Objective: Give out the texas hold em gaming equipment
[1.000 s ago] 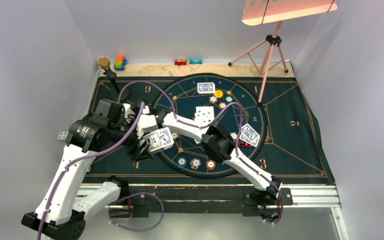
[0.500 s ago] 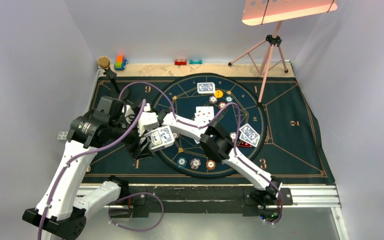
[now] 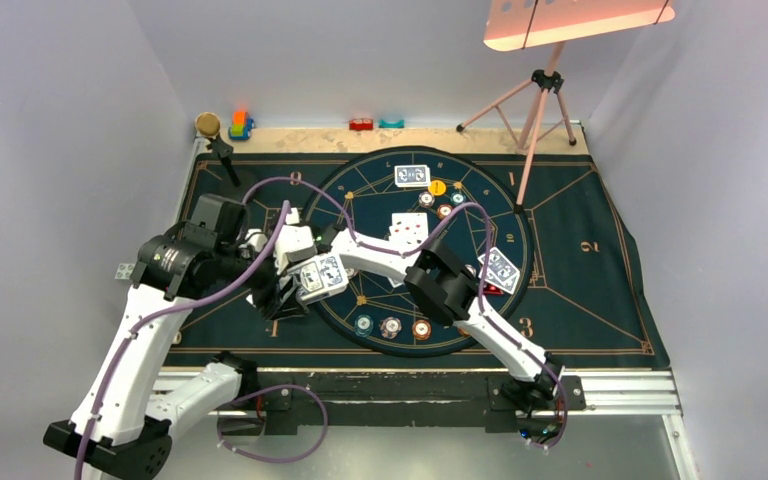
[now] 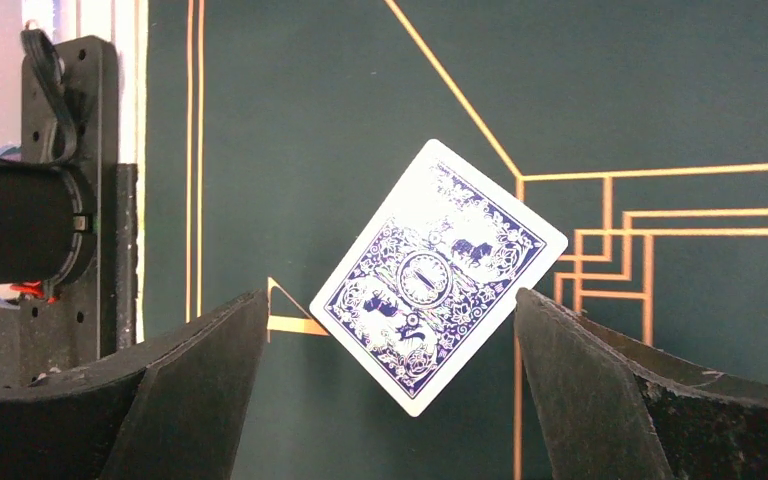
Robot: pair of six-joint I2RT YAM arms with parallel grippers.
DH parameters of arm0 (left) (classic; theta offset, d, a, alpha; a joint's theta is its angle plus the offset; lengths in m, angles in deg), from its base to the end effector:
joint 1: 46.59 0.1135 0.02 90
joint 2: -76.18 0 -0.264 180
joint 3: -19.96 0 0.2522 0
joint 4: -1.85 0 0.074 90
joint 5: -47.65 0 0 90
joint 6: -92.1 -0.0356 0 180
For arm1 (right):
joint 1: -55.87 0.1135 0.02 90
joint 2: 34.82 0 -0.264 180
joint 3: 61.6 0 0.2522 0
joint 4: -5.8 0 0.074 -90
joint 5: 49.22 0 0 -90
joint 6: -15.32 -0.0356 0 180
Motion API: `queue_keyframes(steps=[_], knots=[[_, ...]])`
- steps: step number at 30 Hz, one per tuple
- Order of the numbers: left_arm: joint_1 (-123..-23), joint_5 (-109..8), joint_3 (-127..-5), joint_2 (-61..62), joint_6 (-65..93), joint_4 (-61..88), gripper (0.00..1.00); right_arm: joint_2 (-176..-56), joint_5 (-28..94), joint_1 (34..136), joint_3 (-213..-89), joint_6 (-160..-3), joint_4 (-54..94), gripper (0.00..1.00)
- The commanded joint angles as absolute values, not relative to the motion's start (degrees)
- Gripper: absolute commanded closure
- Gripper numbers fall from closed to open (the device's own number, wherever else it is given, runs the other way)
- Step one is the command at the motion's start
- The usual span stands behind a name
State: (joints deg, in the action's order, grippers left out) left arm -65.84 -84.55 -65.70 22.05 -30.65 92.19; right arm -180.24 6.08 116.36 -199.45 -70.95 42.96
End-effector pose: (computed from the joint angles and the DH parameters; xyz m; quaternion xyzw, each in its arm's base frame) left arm 0.1170 -0.0662 0.3735 0.4809 0.7652 -0.3149 0.2898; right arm 0.2586 0.4980 0.1574 -0.5655 0.6852 0.4168 0.1924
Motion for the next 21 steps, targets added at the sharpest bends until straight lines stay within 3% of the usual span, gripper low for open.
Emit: queue_keyframes(steps=[1,6,15,21], knots=[[-65.6,-85.9,-66.5,23.8,-31.2,91.7,1.0,-177.5,1.7,118.8,-197.8,-69.2,46.7,0.04],[-65.6,-85.3,-66.4,24.7,-31.2,92.2,1.0,-176.3,0.8,119.8,-196.5,-69.2,48.3,0.1],[-65.6,-86.2,-66.5,24.9,-31.1,92.4,1.0,-167.8,-0.9,124.8,-181.1,-72.0,42.5,0.17],[-65.6,-86.5,-66.7,24.9,-31.3,92.2,1.0,-161.9,5.6,119.5,-174.3,-75.9,43.4,0.23]])
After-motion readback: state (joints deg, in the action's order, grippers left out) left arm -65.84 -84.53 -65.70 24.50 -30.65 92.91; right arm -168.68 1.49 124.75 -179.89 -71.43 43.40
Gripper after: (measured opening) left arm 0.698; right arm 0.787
